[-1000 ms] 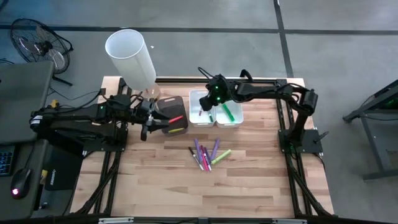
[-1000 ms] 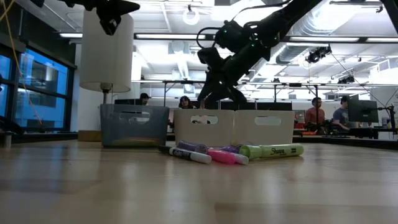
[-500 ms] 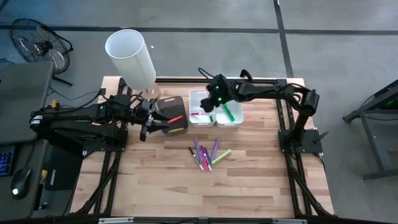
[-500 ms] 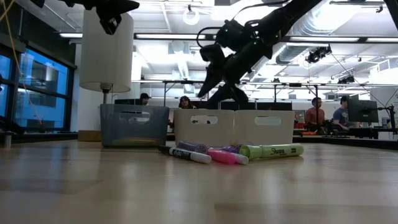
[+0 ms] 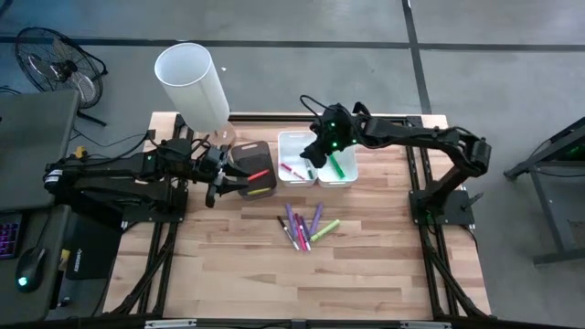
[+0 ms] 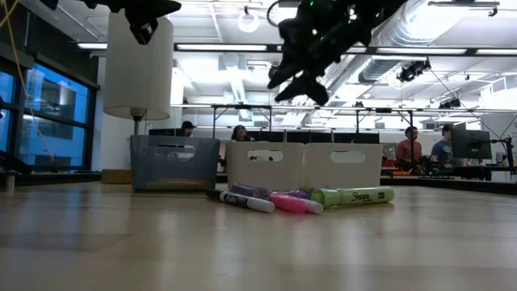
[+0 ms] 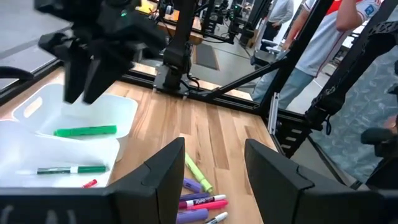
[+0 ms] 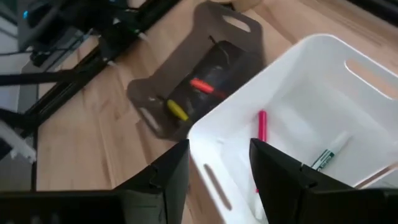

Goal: Pick & Place Markers
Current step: Put the light green highlighter pen into the right white bin

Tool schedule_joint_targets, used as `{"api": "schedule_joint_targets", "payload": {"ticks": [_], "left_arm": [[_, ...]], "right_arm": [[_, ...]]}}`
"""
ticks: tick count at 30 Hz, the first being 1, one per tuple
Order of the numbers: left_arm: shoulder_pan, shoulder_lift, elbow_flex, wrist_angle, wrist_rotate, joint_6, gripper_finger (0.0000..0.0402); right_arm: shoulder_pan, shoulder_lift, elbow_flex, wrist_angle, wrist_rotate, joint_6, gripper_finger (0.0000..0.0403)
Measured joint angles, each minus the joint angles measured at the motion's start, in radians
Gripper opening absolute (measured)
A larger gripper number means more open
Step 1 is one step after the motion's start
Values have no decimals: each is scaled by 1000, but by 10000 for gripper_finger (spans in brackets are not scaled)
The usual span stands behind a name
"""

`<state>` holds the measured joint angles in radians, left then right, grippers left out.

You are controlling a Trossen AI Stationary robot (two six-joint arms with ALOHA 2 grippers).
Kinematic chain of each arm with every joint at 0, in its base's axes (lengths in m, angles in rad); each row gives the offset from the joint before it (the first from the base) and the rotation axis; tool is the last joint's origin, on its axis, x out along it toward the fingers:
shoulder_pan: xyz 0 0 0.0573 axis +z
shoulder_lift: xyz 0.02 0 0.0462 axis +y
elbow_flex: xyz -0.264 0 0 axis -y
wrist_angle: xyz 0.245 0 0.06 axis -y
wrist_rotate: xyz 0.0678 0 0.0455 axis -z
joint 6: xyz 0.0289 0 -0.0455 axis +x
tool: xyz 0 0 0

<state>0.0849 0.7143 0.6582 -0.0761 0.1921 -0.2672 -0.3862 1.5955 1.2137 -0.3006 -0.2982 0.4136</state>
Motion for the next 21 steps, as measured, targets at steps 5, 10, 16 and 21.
{"api": "schedule_joint_targets", "payload": {"ticks": [5,10,16,21], "left_arm": [[0,0,0,1,-12,0,166],[0,0,0,2,-23,0,166],[0,0,0,7,-24,-17,166],[0,0,0,11,-38,-26,166]], "right_arm": [[44,-52,0,-35,3,-84,158],[123,-77,0,-79,4,-268,164],[241,-79,0,-227,15,-475,178],[342,-79,0,-376,127,-549,180]]}}
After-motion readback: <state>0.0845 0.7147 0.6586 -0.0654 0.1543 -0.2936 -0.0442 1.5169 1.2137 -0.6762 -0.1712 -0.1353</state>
